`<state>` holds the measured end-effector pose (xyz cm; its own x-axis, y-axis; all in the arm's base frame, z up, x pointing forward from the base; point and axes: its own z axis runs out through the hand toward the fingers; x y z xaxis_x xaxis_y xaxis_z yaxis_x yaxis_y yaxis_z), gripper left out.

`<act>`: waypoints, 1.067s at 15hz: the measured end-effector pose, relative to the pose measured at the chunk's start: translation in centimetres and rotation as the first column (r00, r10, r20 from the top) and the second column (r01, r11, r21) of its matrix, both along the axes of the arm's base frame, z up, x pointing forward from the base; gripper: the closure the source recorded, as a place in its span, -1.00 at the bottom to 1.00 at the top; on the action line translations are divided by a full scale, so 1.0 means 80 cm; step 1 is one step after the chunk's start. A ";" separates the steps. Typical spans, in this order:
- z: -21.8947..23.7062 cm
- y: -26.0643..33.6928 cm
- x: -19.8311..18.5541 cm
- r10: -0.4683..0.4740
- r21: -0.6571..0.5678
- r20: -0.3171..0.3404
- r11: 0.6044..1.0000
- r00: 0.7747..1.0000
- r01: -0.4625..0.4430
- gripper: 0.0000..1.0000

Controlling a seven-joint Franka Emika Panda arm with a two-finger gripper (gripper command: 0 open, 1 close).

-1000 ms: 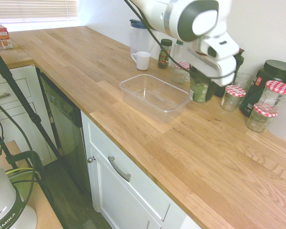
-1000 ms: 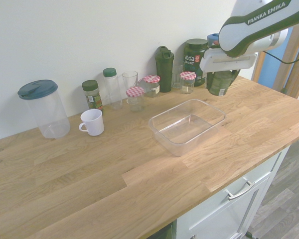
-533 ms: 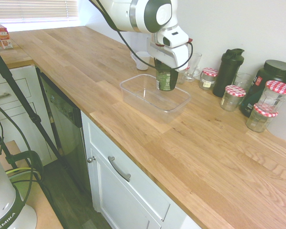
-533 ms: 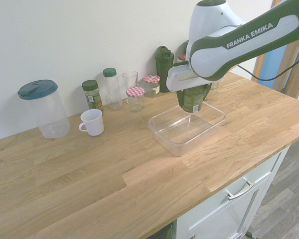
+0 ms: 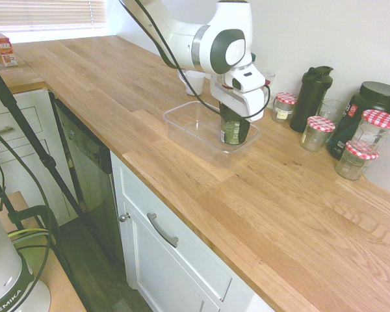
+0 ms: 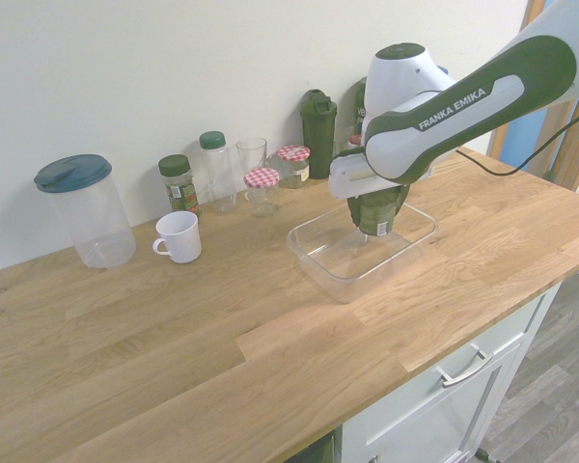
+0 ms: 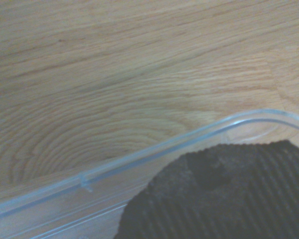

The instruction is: Put the cereal into the container

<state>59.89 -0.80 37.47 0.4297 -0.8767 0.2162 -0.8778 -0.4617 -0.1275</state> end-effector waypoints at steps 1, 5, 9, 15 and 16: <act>-0.005 -0.002 0.003 -0.004 0.000 -0.005 1.000 1.000 0.004 -1.00; -0.015 -0.004 0.007 -0.011 0.009 -0.014 1.000 1.000 0.011 -1.00; -0.016 -0.006 0.007 -0.012 0.008 -0.016 1.000 1.000 0.012 -1.00; -0.039 -0.008 -0.007 0.014 0.004 -0.062 1.000 0.998 -0.014 -1.00; -0.041 -0.007 -0.014 0.028 0.003 -0.068 1.000 0.997 -0.028 -1.00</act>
<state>58.80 -1.38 34.17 0.4673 -0.8647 0.1839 -0.8715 -0.4856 -0.0690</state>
